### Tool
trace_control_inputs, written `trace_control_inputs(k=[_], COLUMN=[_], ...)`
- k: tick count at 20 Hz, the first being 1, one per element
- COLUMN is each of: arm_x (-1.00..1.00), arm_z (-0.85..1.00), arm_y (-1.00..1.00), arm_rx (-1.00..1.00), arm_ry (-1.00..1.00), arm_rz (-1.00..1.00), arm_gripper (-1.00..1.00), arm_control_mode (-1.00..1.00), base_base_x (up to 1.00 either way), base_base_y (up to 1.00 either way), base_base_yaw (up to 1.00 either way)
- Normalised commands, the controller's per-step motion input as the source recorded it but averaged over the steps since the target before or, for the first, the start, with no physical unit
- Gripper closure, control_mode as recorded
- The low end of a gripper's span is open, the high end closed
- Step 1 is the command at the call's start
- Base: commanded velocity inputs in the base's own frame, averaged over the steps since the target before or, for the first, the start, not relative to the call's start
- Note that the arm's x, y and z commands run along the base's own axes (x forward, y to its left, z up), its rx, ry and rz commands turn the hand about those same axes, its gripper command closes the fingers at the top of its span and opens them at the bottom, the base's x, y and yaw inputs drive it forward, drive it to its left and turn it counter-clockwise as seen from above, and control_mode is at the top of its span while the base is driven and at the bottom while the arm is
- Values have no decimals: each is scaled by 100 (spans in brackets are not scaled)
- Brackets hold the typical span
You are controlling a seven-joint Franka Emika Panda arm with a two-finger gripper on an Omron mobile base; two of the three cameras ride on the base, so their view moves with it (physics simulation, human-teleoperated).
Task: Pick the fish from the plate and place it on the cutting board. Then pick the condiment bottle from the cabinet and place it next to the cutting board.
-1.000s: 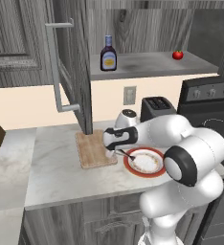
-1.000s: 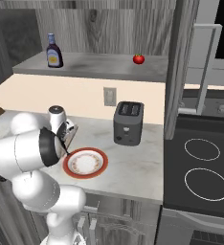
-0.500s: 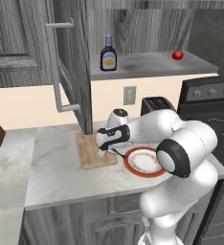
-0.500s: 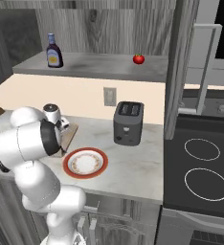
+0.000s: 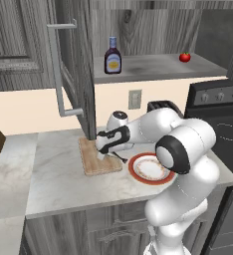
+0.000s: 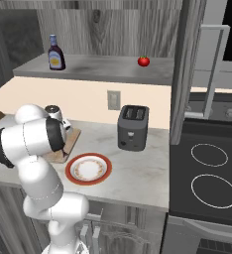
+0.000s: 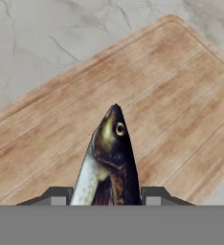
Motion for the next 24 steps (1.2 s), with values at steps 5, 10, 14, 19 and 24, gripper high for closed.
trace_control_inputs(k=[5, 10, 14, 19, 24], arm_x=[19, 14, 15, 18, 22], arm_z=[-15, -17, -18, -20, -27], arm_y=[14, 15, 14, 14, 16], arm_rx=[0, 0, 0, 0, 0], arm_ry=[-1, -3, -4, -6, -10], arm_rz=[0, 0, 0, 0, 0], arm_gripper=[100, 100, 100, 100, 100], arm_control_mode=[-100, -100, -100, -100, -100], base_base_x=[0, 0, 0, 0, 0], base_base_y=[0, 0, 0, 0, 0], base_base_yaw=[0, 0, 0, 0, 0])
